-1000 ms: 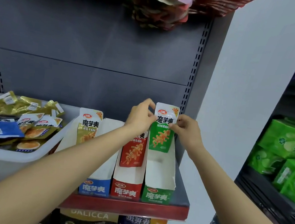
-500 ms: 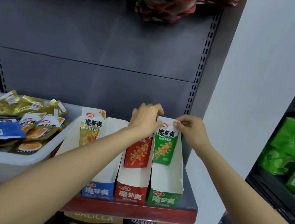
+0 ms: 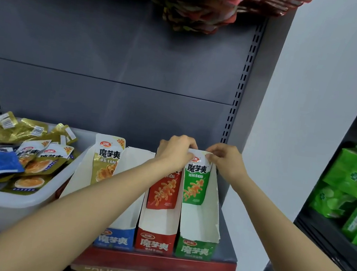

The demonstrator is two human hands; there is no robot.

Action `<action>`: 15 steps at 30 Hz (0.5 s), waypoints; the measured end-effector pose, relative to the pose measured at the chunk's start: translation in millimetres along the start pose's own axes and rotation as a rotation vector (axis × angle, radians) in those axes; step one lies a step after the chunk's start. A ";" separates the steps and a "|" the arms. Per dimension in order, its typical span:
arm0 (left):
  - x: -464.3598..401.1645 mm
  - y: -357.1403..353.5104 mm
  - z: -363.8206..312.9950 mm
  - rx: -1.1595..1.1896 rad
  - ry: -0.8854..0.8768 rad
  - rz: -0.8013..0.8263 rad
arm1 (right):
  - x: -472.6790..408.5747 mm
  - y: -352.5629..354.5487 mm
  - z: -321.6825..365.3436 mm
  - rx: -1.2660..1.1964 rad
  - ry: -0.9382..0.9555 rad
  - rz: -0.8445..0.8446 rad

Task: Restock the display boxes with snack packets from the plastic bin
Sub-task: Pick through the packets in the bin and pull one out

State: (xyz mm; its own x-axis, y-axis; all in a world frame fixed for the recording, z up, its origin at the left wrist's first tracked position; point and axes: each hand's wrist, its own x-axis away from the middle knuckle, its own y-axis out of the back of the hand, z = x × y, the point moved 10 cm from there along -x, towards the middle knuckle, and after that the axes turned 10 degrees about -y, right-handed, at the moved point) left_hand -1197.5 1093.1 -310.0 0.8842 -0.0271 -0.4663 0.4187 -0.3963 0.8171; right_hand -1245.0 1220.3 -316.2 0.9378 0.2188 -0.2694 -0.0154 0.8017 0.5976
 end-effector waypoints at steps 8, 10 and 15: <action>11.4 23.5 -14.0 -0.027 -0.095 -0.078 | 21.7 6.1 19.8 0.226 0.072 -0.112; 21.5 33.4 -19.2 -0.045 -0.113 -0.104 | 35.1 5.9 32.0 0.272 0.112 -0.148; 66.4 74.6 -12.7 0.013 -0.063 -0.136 | 76.4 -18.9 76.0 0.160 0.172 -0.054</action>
State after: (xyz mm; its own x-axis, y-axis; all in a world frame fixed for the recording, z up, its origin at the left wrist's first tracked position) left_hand -1104.9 1073.4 -275.7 0.8045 -0.0295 -0.5932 0.5308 -0.4121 0.7405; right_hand -1146.7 1179.7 -290.7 0.8627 0.2808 -0.4205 0.1008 0.7195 0.6871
